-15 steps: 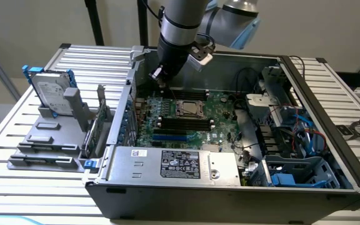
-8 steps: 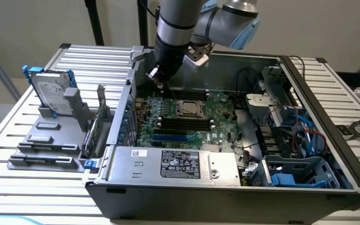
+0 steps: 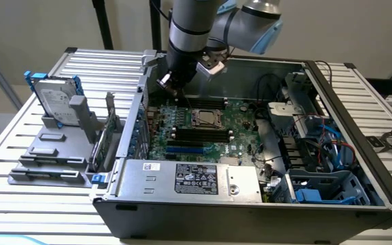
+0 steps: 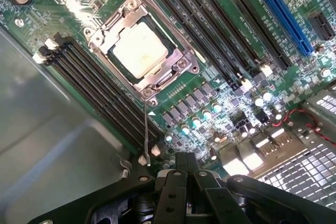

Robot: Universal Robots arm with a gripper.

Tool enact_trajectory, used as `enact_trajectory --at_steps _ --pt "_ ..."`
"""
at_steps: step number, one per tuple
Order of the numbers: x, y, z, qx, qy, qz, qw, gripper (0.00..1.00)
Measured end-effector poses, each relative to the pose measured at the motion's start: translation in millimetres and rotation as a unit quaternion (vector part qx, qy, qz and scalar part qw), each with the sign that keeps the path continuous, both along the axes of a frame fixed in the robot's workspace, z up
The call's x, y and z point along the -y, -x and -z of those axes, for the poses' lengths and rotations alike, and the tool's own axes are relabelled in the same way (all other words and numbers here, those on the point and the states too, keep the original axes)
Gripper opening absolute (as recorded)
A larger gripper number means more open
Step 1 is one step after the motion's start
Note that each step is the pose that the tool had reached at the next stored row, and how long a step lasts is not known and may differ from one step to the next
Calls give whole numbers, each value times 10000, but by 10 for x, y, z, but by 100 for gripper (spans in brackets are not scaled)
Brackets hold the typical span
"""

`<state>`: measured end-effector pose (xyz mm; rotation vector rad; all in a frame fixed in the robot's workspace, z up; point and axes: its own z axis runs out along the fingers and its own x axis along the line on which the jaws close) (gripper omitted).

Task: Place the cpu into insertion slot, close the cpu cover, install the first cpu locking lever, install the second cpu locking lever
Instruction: 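Install the first cpu locking lever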

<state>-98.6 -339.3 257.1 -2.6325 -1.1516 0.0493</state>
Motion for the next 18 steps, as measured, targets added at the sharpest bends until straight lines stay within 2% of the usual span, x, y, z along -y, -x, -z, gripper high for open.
enact_trajectory --at_steps 2,8,10,11,12,14,15,18 --pt "0 4 15 0 -51 72 10000 11" --pt "-15 4 100 1 -118 236 9997 11" --pt "-21 4 122 0 -151 279 9995 11" --pt "-22 4 129 -1 -176 300 9994 11" --pt "-23 5 136 -2 -215 319 9993 11" --pt "-24 5 144 -3 -314 361 9989 11" --pt "-24 5 145 -3 -338 388 9987 11" --pt "-28 0 146 0 -343 456 9984 11"
